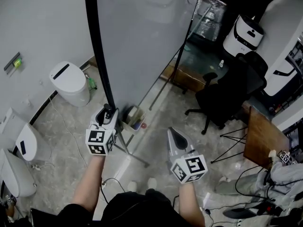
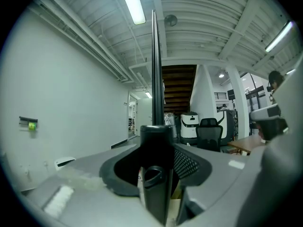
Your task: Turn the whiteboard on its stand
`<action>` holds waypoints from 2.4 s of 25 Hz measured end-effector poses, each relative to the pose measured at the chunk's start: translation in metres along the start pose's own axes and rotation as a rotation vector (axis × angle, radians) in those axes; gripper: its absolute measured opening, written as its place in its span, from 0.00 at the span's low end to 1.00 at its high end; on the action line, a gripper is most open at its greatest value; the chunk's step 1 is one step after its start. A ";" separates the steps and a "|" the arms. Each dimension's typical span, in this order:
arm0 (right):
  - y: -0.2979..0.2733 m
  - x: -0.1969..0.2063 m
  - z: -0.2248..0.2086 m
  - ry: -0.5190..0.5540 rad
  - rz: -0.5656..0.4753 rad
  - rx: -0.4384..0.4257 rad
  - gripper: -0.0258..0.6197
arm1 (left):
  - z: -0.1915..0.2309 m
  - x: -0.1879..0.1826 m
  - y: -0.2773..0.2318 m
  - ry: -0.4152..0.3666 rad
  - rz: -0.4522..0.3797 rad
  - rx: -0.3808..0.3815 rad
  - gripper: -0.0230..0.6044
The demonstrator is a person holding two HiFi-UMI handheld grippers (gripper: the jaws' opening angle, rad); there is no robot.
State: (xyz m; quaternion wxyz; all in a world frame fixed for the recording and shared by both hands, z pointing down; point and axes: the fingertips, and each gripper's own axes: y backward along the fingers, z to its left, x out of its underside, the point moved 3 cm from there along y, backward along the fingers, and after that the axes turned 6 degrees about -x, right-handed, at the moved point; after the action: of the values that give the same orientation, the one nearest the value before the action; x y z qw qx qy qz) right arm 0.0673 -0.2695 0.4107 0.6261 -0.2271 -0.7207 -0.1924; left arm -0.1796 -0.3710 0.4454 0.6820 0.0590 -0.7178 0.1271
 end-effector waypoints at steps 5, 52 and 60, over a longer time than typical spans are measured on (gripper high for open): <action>-0.011 0.000 0.016 0.004 0.005 -0.011 0.05 | 0.012 0.002 0.013 0.005 0.005 0.002 0.35; 0.008 -0.001 0.040 0.032 -0.022 0.036 0.05 | 0.007 0.006 0.044 -0.018 -0.049 0.053 0.36; 0.011 0.005 0.048 0.032 -0.023 0.052 0.05 | 0.005 0.008 0.045 -0.034 -0.054 0.085 0.38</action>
State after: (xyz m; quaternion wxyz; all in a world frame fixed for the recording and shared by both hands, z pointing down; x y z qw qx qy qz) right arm 0.0338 -0.2326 0.4089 0.6409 -0.1996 -0.7179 -0.1844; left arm -0.1960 -0.3287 0.4488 0.6696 0.1094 -0.7216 0.1379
